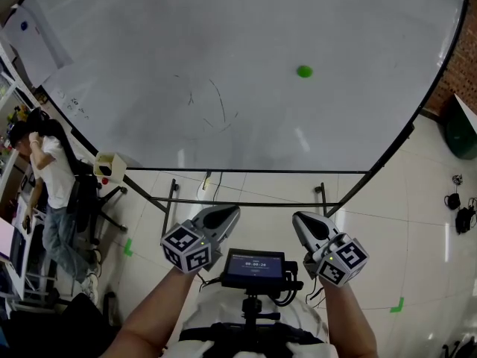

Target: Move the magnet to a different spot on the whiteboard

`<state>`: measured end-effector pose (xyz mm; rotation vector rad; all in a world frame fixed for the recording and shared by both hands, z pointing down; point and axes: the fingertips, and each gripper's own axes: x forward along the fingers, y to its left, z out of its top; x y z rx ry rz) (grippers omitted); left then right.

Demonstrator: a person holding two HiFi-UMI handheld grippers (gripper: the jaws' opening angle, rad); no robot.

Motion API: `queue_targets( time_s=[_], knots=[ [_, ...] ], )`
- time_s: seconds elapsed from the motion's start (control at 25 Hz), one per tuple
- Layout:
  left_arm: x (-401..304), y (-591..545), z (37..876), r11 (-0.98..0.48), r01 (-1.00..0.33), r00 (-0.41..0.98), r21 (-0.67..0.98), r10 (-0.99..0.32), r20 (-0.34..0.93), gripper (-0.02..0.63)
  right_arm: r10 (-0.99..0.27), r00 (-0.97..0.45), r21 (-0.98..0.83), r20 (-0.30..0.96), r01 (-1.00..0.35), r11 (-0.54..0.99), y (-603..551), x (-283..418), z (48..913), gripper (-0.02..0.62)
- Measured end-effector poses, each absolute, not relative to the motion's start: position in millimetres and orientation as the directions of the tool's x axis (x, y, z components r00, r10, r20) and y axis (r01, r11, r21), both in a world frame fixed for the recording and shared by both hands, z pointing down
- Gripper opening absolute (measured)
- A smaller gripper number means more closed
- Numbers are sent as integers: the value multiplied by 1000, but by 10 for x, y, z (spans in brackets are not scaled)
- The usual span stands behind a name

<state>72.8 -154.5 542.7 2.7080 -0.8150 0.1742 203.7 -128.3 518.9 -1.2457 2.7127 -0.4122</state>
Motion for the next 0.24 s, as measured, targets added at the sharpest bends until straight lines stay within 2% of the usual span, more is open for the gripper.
queue_targets(
  time_s=[0.24],
  knots=[
    [804,-1483,5438,-791,-559,828,247,-520,210,21,-755,-655,-302,-19,-716,629,-1220,2121,5176,31]
  ],
)
